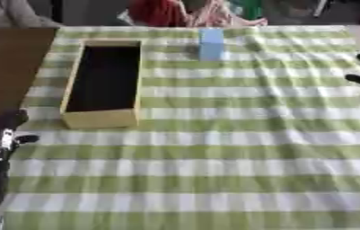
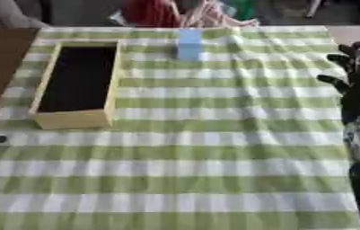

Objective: Pick up objects on the table and place them in the box.

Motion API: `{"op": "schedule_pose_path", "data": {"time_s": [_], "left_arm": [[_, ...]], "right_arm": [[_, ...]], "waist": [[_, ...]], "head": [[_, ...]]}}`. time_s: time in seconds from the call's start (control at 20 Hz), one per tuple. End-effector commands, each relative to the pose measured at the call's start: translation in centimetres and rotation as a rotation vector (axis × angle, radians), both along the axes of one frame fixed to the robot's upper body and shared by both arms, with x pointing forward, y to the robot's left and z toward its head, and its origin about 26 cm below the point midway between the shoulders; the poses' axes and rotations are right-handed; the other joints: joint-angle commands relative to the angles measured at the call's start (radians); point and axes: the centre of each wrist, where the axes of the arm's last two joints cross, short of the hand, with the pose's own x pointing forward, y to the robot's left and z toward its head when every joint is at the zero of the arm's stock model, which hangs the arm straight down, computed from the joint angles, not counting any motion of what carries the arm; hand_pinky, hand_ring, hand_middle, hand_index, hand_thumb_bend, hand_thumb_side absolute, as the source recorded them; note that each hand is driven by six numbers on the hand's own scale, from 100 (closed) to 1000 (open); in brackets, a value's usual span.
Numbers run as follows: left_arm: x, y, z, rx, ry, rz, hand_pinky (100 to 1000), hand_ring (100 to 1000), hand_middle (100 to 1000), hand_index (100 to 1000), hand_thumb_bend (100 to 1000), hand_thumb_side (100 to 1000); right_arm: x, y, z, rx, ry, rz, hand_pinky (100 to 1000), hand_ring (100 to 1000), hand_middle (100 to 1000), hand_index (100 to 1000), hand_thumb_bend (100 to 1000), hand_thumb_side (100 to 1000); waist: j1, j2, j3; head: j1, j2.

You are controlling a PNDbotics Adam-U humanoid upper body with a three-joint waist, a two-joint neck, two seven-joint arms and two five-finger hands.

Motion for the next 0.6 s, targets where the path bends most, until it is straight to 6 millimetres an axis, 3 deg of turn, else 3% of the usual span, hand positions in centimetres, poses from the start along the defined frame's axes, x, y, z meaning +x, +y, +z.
{"op": "schedule_pose_path", "data": {"time_s": [0.05,0.6], "left_arm": [[0.05,0.15,0.87,0.014,-0.027,0.0,644,871,752,692,100,591],[0.05,0.13,0.87,0.012,-0.026,0.002,644,871,752,691,100,590]], "right_arm": [[-0.02,-0.49,1.42,-0.037,-0.035,0.004,639,1000,663,819,100,826],[-0.04,-0.52,1.38,-0.045,-0.043,-0.001,638,1000,660,829,100,807]], "waist": [[-0.002,-0.016,0.001],[-0.002,-0.016,0.002]], "head": [[0.0,-0.001],[-0.001,-0.001]]}}
